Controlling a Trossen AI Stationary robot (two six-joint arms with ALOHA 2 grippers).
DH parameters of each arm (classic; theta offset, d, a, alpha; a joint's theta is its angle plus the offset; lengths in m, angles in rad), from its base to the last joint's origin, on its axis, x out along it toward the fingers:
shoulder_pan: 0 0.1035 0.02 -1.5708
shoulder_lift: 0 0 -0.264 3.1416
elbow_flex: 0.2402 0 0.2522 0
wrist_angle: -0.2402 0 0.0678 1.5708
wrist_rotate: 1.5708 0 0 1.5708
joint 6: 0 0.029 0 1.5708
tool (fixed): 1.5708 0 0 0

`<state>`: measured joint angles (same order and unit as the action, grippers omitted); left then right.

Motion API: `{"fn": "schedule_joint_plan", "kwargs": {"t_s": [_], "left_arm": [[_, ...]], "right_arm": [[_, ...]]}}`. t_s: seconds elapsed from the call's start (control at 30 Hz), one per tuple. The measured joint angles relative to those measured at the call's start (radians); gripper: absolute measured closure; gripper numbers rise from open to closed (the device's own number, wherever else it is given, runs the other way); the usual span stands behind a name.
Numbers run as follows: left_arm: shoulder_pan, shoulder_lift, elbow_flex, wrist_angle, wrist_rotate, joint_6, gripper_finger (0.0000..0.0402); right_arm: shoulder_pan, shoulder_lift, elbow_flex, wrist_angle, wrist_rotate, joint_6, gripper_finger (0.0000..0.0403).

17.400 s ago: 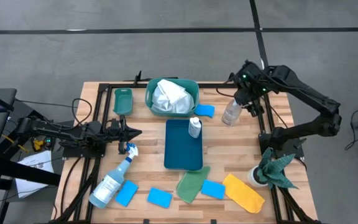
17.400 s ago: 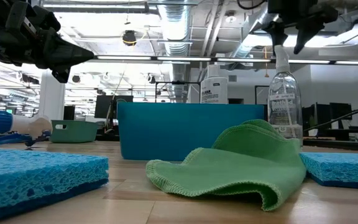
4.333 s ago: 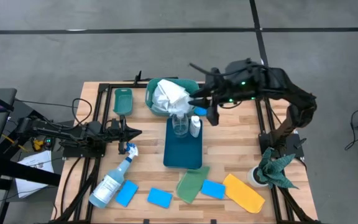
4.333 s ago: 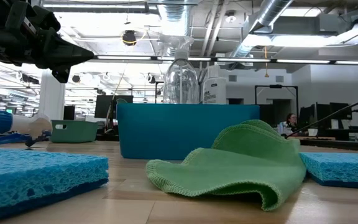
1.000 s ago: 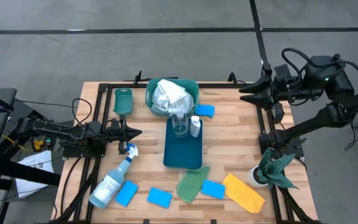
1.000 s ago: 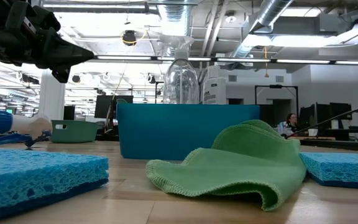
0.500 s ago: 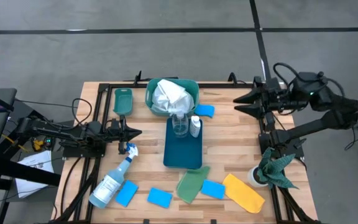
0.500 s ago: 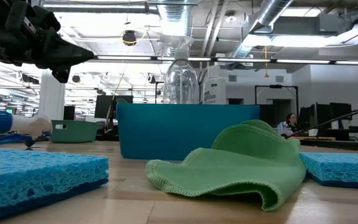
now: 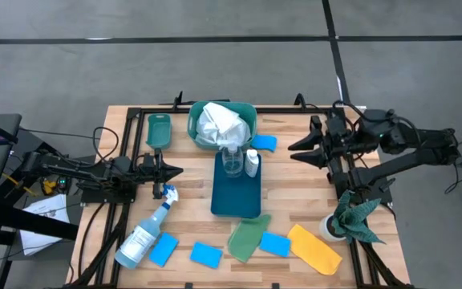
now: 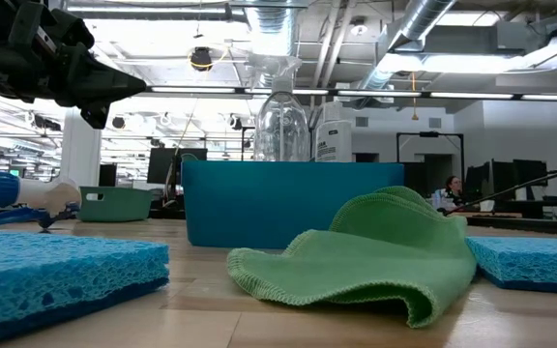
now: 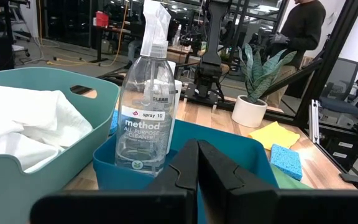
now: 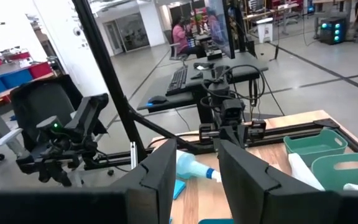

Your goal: Pick & Place Kitchen Items

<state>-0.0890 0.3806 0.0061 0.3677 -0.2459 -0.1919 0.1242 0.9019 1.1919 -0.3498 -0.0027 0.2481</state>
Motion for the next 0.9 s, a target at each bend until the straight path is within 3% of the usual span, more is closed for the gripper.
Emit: {"fn": "schedule_joint_plan", "kwargs": {"t_s": [0.73,0.9], "left_arm": [[0.0,0.0,0.0,0.0,0.0,0.0,0.0401],[0.0,0.0,0.0,0.0,0.0,0.0,0.0401]], "right_arm": [[-0.001,-0.041,0.002,0.045,0.004,-0.008,0.029],[-0.031,-0.058,0.002,-0.037,0.007,-0.012,0.029]]}}
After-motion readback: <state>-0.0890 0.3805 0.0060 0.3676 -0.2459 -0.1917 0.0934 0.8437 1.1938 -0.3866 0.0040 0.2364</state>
